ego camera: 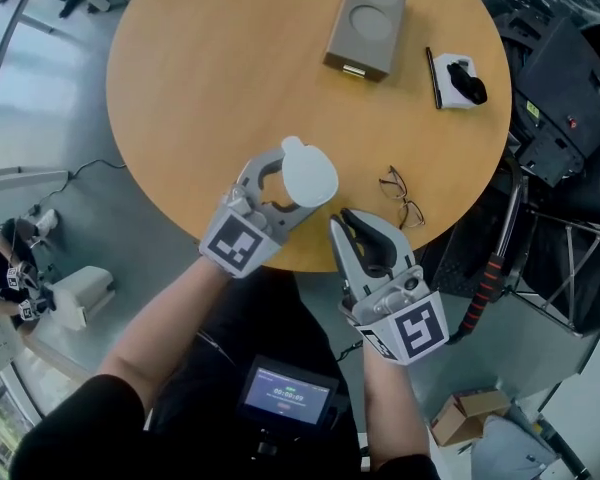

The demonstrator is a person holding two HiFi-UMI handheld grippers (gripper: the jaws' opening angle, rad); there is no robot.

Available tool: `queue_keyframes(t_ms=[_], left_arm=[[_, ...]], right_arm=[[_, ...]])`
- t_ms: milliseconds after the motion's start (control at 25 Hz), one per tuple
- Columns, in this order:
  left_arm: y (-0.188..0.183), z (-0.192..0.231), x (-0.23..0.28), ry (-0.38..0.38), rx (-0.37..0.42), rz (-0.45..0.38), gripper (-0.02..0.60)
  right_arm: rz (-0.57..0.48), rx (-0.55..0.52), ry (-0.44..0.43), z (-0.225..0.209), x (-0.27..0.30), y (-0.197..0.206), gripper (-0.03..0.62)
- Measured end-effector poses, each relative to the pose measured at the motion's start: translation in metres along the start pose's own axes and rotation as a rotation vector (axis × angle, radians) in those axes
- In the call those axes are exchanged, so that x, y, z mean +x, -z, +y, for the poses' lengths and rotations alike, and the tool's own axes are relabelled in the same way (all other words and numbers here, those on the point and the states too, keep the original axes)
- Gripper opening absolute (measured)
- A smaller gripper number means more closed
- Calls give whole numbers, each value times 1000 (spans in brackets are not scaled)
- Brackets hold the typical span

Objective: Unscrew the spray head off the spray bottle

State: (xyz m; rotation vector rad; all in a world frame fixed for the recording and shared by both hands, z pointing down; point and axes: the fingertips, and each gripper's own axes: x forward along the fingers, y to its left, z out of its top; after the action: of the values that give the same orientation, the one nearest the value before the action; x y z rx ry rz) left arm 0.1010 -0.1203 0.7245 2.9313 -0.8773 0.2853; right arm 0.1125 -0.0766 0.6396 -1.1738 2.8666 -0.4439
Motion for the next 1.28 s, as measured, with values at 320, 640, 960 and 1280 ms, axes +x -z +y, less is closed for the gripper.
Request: queue_keyframes(t_ms=[320, 640, 960, 1280], left_arm=[[-107, -25, -30, 33, -21, -5, 305], [-191, -39, -55, 20, -23, 5, 305], [-240, -41, -72, -7, -26, 37, 305], [-254, -31, -85, 14, -45, 60, 305]], right_arm=[[-26, -81, -24, 38, -17, -99, 121], [-60, -131, -56, 67, -31, -186, 127], [-48, -142, -100, 103, -35, -228, 147], [-20, -102, -36, 111, -11, -242, 257]])
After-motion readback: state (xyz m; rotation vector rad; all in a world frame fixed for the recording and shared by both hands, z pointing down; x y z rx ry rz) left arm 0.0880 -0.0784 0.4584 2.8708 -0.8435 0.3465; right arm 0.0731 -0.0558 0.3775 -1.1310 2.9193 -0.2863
